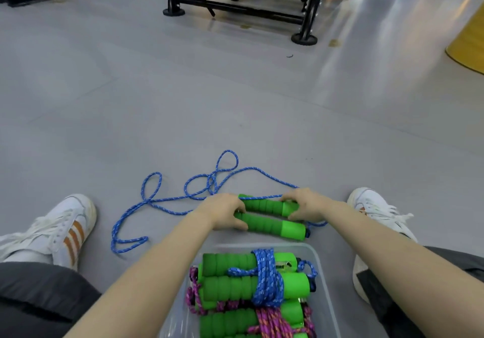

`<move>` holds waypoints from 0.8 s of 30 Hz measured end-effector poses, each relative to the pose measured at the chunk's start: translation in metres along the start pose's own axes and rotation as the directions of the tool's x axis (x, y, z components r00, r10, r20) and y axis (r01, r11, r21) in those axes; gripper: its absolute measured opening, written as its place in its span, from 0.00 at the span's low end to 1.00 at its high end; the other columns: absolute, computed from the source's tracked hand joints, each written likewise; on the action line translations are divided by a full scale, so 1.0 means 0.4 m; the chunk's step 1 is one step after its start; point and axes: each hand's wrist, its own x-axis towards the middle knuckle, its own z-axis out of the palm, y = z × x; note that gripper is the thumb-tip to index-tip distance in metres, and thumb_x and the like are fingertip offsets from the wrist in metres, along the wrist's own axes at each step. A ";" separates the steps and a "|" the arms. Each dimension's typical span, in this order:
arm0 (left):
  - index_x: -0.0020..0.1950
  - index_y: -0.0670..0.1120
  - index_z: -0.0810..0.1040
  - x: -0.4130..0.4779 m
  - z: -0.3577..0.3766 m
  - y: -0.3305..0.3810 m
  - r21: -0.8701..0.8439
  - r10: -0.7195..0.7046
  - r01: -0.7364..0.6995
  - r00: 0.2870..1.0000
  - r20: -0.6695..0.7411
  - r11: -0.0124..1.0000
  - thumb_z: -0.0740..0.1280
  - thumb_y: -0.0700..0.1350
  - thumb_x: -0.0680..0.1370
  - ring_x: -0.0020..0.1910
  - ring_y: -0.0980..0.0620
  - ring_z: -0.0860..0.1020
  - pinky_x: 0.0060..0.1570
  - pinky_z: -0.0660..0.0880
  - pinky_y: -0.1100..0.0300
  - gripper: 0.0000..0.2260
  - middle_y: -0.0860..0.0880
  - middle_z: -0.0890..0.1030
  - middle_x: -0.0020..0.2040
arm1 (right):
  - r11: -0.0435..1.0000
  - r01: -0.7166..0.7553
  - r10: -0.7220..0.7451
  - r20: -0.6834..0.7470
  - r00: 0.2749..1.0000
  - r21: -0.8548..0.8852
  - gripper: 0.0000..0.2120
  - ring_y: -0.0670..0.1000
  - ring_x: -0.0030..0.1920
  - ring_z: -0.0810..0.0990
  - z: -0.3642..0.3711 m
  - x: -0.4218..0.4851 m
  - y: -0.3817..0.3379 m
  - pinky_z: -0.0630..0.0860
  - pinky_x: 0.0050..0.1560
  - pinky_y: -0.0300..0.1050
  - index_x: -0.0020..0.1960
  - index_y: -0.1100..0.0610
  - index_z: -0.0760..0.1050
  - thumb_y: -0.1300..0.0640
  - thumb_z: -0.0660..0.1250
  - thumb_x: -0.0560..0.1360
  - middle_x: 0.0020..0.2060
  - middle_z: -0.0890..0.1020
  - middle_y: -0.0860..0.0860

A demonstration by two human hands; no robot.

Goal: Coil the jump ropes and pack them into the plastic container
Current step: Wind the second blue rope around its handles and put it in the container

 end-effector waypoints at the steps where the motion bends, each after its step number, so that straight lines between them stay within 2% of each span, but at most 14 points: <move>1: 0.65 0.49 0.75 -0.008 -0.004 -0.016 0.010 -0.022 0.022 1.000 -0.022 1.000 0.67 0.57 0.75 0.59 0.49 0.73 0.51 0.70 0.57 0.21 0.50 0.76 0.60 | 1.000 0.004 -0.004 0.010 1.000 0.004 0.27 0.54 0.67 0.69 -0.002 -0.005 0.000 0.67 0.63 0.43 0.71 0.53 0.64 0.57 0.66 0.73 0.68 0.70 0.54; 4: 0.62 0.48 0.72 -0.027 -0.004 -0.038 0.034 -0.058 0.062 0.993 -0.103 0.997 0.66 0.58 0.74 0.58 0.50 0.73 0.52 0.70 0.57 0.21 0.50 0.75 0.59 | 0.999 0.020 -0.022 0.044 0.999 0.047 0.26 0.53 0.64 0.70 0.005 -0.016 -0.013 0.67 0.62 0.42 0.72 0.51 0.64 0.57 0.62 0.74 0.65 0.70 0.54; 7: 0.62 0.48 0.70 -0.032 0.011 -0.028 0.064 -0.003 0.015 0.985 -0.173 0.998 0.67 0.56 0.73 0.58 0.51 0.72 0.50 0.70 0.58 0.21 0.50 0.72 0.59 | 0.990 0.003 -0.014 0.076 0.997 0.141 0.25 0.53 0.65 0.69 0.018 -0.017 -0.036 0.67 0.65 0.46 0.72 0.48 0.63 0.48 0.60 0.75 0.63 0.68 0.53; 9: 0.65 0.48 0.68 -0.028 0.020 -0.026 0.099 0.053 -0.035 0.981 -0.189 0.994 0.67 0.55 0.73 0.60 0.51 0.70 0.50 0.71 0.57 0.23 0.50 0.71 0.59 | 0.991 0.001 -0.013 0.085 0.996 0.137 0.34 0.53 0.68 0.64 0.025 -0.015 -0.049 0.65 0.68 0.49 0.74 0.49 0.59 0.41 0.64 0.72 0.64 0.66 0.53; 11: 0.70 0.49 0.64 -0.025 0.026 -0.032 0.098 0.064 -0.046 0.979 -0.194 0.994 0.67 0.56 0.73 0.62 0.51 0.69 0.53 0.72 0.55 0.28 0.50 0.69 0.62 | 0.999 -0.007 0.003 0.089 0.996 0.040 0.43 0.54 0.70 0.59 0.030 -0.011 -0.062 0.63 0.70 0.52 0.75 0.52 0.55 0.37 0.68 0.67 0.66 0.63 0.54; 13: 0.74 0.49 0.61 -0.024 0.030 -0.040 0.092 0.059 -0.044 0.984 -0.165 0.995 0.68 0.58 0.72 0.65 0.51 0.67 0.58 0.71 0.54 0.34 0.51 0.66 0.67 | 0.997 -0.021 0.028 0.092 0.995 -0.078 0.47 0.55 0.70 0.58 0.034 -0.008 -0.080 0.64 0.69 0.54 0.74 0.55 0.55 0.36 0.71 0.64 0.67 0.62 0.54; 16: 0.75 0.49 0.59 -0.015 0.031 -0.028 0.103 0.027 -0.015 0.992 -0.124 0.995 0.66 0.61 0.73 0.67 0.50 0.65 0.60 0.69 0.54 0.35 0.49 0.64 0.70 | 0.975 -0.007 0.022 0.063 0.998 -0.223 0.37 0.55 0.64 0.64 0.044 -0.002 -0.110 0.69 0.60 0.51 0.65 0.59 0.63 0.40 0.70 0.65 0.62 0.66 0.55; 19: 0.68 0.46 0.66 0.003 0.026 -0.001 0.152 0.008 0.025 0.977 -0.214 0.988 0.63 0.62 0.74 0.64 0.49 0.67 0.59 0.67 0.54 0.29 0.48 0.69 0.65 | 0.981 -0.013 0.014 0.006 1.000 -0.195 0.30 0.54 0.59 0.69 0.052 0.003 -0.126 0.71 0.55 0.48 0.60 0.58 0.65 0.45 0.71 0.65 0.58 0.70 0.54; 22: 0.67 0.45 0.67 0.016 0.030 0.018 0.239 0.079 -0.031 0.977 -0.196 0.970 0.64 0.64 0.73 0.64 0.48 0.68 0.65 0.62 0.54 0.30 0.48 0.71 0.63 | 0.974 -0.023 0.006 -0.074 0.997 -0.226 0.25 0.54 0.55 0.74 0.061 0.004 -0.112 0.71 0.47 0.46 0.57 0.57 0.65 0.49 0.70 0.67 0.55 0.74 0.53; 24: 0.68 0.45 0.65 0.018 0.038 0.030 0.283 0.122 -0.071 0.979 -0.166 0.956 0.66 0.63 0.71 0.64 0.48 0.69 0.67 0.60 0.54 0.32 0.48 0.72 0.63 | 0.971 0.024 -0.054 -0.122 0.991 -0.238 0.20 0.54 0.50 0.75 0.063 0.002 -0.106 0.68 0.42 0.45 0.55 0.56 0.64 0.52 0.68 0.68 0.54 0.76 0.53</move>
